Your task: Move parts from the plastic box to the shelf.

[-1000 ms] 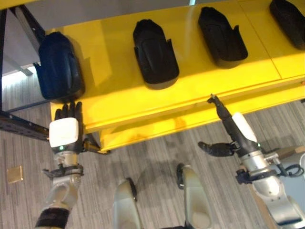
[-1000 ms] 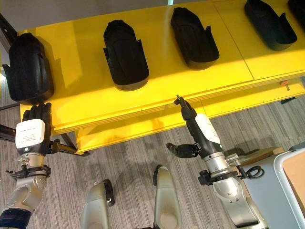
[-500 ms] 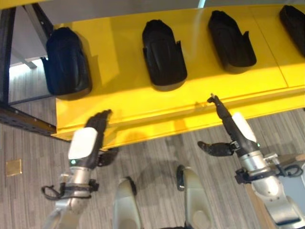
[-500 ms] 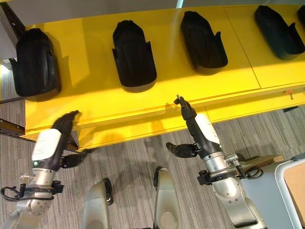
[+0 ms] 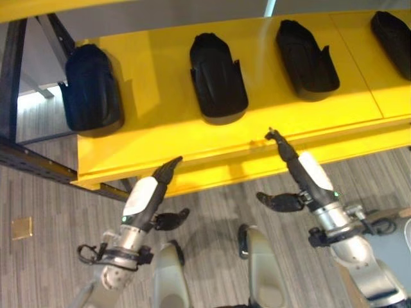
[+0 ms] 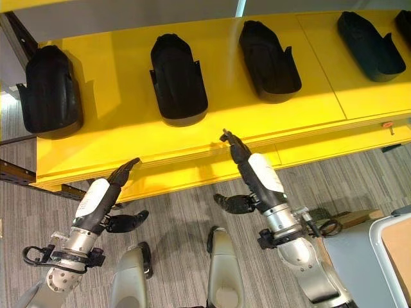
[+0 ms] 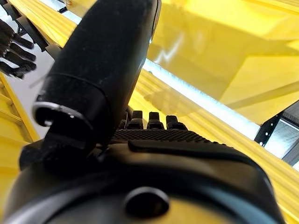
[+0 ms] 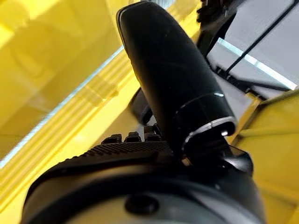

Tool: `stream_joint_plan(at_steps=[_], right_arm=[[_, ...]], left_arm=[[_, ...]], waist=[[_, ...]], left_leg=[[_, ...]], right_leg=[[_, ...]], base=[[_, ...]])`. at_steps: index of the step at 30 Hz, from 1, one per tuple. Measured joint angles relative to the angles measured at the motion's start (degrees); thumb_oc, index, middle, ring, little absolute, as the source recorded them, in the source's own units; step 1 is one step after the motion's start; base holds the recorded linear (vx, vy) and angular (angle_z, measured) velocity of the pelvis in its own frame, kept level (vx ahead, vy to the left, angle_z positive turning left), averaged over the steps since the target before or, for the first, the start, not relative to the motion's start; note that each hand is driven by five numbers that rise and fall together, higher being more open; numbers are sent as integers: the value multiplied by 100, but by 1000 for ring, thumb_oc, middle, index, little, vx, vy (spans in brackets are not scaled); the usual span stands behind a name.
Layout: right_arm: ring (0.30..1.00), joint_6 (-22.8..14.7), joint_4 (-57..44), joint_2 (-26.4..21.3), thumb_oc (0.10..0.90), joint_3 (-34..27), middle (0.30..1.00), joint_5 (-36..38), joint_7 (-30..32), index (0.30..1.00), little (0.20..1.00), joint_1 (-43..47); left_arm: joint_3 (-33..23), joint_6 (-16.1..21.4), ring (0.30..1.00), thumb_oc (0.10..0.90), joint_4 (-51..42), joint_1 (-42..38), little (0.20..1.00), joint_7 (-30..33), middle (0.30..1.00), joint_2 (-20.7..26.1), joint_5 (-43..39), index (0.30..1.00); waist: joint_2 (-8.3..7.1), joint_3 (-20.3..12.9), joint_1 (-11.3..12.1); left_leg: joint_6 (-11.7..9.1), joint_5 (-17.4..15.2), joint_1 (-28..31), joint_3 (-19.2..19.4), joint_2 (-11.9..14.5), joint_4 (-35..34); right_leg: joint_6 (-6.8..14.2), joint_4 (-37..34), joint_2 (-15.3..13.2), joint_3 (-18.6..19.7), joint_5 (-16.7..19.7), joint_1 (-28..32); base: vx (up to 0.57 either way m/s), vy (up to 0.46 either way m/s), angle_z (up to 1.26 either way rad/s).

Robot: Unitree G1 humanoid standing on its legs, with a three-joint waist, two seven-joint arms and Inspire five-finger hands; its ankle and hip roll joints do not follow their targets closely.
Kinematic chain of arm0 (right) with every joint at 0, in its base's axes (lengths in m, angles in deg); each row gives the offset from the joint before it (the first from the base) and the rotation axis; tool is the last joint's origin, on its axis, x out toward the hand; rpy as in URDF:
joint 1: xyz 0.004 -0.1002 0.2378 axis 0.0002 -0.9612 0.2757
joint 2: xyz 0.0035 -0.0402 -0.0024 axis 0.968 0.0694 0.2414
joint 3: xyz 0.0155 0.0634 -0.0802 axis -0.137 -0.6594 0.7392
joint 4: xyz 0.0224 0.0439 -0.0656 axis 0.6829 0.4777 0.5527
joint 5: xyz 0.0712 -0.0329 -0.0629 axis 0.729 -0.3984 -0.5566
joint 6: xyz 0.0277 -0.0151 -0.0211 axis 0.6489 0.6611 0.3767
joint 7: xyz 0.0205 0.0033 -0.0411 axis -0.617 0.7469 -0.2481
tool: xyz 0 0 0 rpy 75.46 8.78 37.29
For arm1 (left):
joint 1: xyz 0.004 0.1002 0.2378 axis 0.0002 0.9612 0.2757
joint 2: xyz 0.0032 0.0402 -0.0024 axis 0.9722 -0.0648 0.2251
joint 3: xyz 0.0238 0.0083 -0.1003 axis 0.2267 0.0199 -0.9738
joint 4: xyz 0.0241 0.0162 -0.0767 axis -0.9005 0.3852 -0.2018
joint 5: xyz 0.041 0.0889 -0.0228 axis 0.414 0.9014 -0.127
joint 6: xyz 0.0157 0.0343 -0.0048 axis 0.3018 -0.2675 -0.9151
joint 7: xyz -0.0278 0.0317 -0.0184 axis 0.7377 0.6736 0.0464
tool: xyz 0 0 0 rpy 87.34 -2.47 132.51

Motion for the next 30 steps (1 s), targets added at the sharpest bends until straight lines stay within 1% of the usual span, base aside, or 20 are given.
stream_joint_plan(at_steps=[2, 3, 5, 7, 12, 16, 20, 24, 30], right_arm=[[1000, -3, 10, -373, 900, 237, 1000, -724, 98, 1000, 1000, 281], [1000, -12, 44, -454, 900, 339, 1000, -953, 101, 1000, 1000, 429], [1000, -30, 76, -463, 900, 500, 1000, -1464, 105, 1000, 1000, 651], [1000, -44, 108, -434, 900, 555, 1000, -1730, 104, 1000, 1000, 699], [1000, -23, 417, -342, 900, 648, 1000, -2020, 97, 1000, 1000, 763], [1000, 2, 584, -339, 900, 750, 1000, -2037, 93, 1000, 1000, 774], [1000, -12, 672, -297, 900, 831, 1000, -2250, 93, 1000, 1000, 782], [1000, 89, 1002, -223, 900, 844, 1000, -2259, 94, 1000, 1000, 786], [1000, 202, 1204, -146, 900, 836, 1000, -2326, 100, 1000, 1000, 784]], left_arm=[[-35, 0, 1000, 900, 3, -18, 1000, 5, 1000, -1, -42, 1000], [-38, -1, 1000, 900, 6, -23, 1000, 7, 1000, -1, -98, 1000], [-37, -1, 1000, 900, 14, -57, 1000, 27, 1000, -16, -112, 1000], [-36, -2, 1000, 900, 100, -121, 1000, 37, 1000, -91, -105, 1000], [-35, 12, 1000, 900, 319, -194, 1000, 52, 1000, -113, -83, 1000], [-32, 11, 1000, 900, 374, -241, 1000, 126, 1000, -145, -77, 1000], [-36, 7, 1000, 900, 442, -259, 1000, 178, 1000, -326, 53, 1000], [-36, 4, 1000, 900, 454, -257, 1000, 201, 1000, -332, 66, 1000], [-36, 3, 1000, 900, 462, -247, 1000, 243, 1000, -333, 66, 1000]], waist=[[2, 1, -1], [1, 1, 4], [4, 0, 22], [5, 0, 37], [16, 0, 76], [28, 3, 124], [64, 8, 127], [87, 10, 130], [94, 11, 129]], left_leg=[[4, 4, 19, -1, -20, -2], [6, 5, 50, -3, -22, -12], [8, 4, 77, -6, -26, -19], [10, 5, 71, -11, -34, -19], [17, 3, 63, -8, -48, -26], [17, 4, 63, -10, -48, -35], [17, 4, 61, -14, -50, -36], [16, 5, 55, -21, -50, -37], [16, 5, 51, -28, -51, -39]], right_leg=[[3, -3, -17, 0, 1, 23], [5, -15, -17, -2, 1, 55], [6, -25, -20, -5, -1, 88], [7, -30, -27, -8, -2, 89], [18, -47, -39, -9, 4, 93], [19, -51, -40, -13, 3, 92], [16, -53, -42, -17, 0, 93], [11, -46, -42, -22, -6, 92], [15, -45, -44, -28, -9, 92]], base=[[-4, 2, 3], [0, 0, 0], [0, 0, 0], [0, 0, 0], [0, 0, 0], [0, 0, 0], [0, 0, 0], [0, 0, 0], [0, 0, 0]])
